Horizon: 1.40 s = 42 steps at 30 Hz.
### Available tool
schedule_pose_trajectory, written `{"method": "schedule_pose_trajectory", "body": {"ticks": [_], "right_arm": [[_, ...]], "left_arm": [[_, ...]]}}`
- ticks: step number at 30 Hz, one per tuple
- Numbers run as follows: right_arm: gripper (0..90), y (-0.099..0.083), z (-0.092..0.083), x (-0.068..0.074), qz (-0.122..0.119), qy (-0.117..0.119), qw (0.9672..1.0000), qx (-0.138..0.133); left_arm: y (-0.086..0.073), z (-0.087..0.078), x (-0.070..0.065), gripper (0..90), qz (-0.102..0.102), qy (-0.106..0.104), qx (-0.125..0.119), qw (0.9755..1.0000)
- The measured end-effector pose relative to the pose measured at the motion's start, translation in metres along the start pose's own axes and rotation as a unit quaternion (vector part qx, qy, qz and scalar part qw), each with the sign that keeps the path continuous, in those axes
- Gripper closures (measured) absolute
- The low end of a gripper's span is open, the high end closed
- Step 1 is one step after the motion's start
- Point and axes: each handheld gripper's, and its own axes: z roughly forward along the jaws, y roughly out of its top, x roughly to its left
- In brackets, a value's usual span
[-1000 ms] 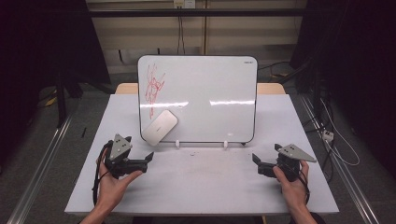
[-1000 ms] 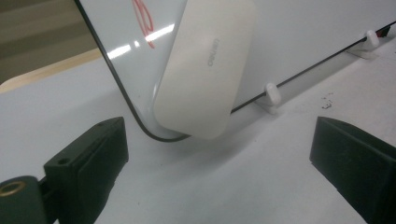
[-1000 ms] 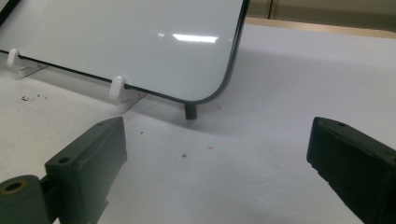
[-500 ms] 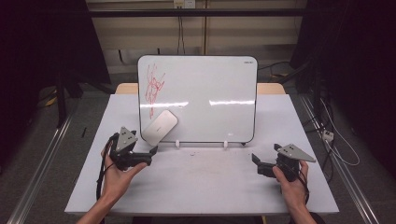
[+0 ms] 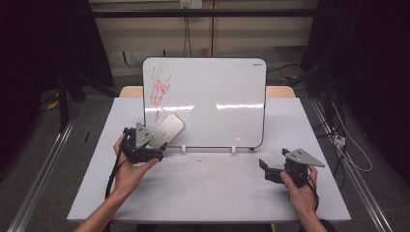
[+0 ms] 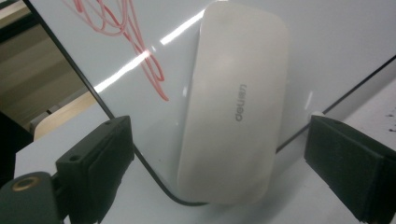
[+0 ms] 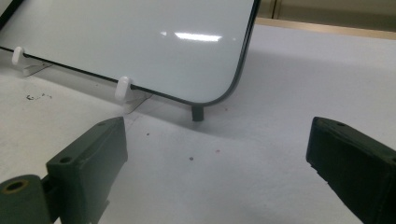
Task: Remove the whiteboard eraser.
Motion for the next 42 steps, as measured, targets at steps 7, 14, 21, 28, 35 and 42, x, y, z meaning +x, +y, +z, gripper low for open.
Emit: {"method": "schedule_pose_trajectory", "body": {"ticks": [7,14,21,28,35,42], "right_arm": [[5.4,0.000,-0.001,0.000,-0.001,0.003,1.0000,-0.001],[5.5,0.000,0.000,0.001,-0.003,0.004,1.0000,0.001],[5.5,-0.001,0.000,0.000,-0.004,0.006,1.0000,0.004],[6.0,0.000,0.000,0.001,-0.006,0.006,1.0000,0.005],[6.0,0.000,0.000,0.001,-0.005,0.005,1.0000,0.004],[6.0,0.000,0.001,0.001,-0.006,0.005,1.0000,0.005]], "left_arm": [[0.004,0.020,-0.008,13.2,0.010,-0.012,0.027,0.9995],[0.011,0.028,-0.017,19.5,0.048,0.012,0.045,0.9978],[0.016,0.035,-0.024,26.1,0.072,0.033,0.057,0.9952],[0.014,0.036,-0.025,30.5,0.077,0.044,0.056,0.9945],[0.015,0.036,-0.021,31.1,0.071,0.031,0.056,0.9954],[0.015,0.035,-0.019,31.2,0.070,0.024,0.054,0.9958]]}}
